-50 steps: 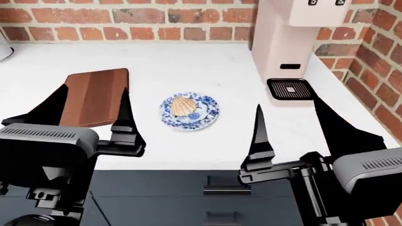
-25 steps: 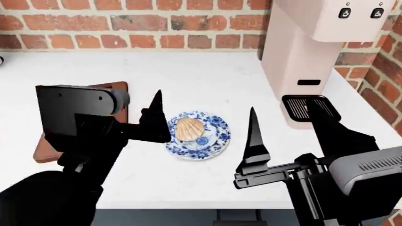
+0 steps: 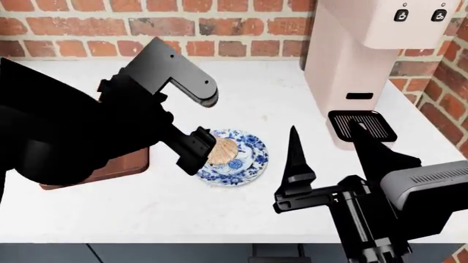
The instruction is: Pick the scallop from the plate and place it on the cutting board. Then pick the condiment bottle from the cabinet and place it next to the cutting board.
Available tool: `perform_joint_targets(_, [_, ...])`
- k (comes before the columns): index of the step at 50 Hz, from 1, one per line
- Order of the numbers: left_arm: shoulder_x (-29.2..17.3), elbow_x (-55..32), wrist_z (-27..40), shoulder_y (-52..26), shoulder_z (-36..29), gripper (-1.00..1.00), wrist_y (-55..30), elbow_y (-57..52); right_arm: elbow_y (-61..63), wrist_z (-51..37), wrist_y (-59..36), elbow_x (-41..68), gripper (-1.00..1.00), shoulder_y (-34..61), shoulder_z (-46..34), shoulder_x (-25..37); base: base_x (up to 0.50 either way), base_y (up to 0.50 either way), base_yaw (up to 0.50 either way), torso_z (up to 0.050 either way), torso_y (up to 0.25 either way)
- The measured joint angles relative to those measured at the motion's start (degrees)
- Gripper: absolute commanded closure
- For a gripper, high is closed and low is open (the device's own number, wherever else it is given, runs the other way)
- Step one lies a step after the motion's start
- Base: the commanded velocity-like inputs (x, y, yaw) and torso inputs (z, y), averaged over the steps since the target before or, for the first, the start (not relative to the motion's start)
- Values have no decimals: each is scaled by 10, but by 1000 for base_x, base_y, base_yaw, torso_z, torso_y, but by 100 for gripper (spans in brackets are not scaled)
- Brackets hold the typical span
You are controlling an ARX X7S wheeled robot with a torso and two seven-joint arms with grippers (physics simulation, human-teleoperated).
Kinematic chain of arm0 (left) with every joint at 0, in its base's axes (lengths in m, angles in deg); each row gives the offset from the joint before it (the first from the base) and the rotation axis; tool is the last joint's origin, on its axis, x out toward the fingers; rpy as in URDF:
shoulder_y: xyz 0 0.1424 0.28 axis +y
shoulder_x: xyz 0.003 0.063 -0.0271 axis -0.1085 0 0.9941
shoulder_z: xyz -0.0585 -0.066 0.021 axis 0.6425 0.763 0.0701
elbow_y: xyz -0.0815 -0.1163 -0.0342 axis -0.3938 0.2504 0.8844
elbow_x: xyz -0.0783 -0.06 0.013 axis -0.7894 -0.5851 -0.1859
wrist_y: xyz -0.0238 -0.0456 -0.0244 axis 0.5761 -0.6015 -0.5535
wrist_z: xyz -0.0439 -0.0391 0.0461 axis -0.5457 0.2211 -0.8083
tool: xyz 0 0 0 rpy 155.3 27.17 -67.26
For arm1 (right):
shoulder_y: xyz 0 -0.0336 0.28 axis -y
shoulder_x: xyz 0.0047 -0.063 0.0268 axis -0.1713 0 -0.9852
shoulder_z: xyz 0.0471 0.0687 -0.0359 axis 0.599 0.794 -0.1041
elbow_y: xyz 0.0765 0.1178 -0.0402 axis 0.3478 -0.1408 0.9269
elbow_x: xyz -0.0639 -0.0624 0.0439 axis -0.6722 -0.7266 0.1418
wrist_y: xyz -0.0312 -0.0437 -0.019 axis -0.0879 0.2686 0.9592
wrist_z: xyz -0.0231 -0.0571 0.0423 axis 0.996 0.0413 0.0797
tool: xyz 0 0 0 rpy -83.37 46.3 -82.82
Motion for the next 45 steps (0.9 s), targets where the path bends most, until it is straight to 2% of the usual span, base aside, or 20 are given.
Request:
perform_joint_targets(7, [-1,34,-53,-46,-47,-100,19,63,-8,2,2,2,-100,1,-3,-2,0,0,0,0,0])
perform_joint_targets(17, [12,69,-114,-70,-69,-100,65,138,-17,3,1,3,-100,3,-8,-5,0,0,0,0,0])
perform_joint_targets(34, [41,157,-201,-45,-117,-100,136,218,-27,4,-1,2,-100,6,-14,-7,0,0,0,0,0])
perform_joint_targets(45, [60,172,-216,-23,-133,-100,156,225,-32,3,-3,4,-100,9,-17,-8,0,0,0,0,0])
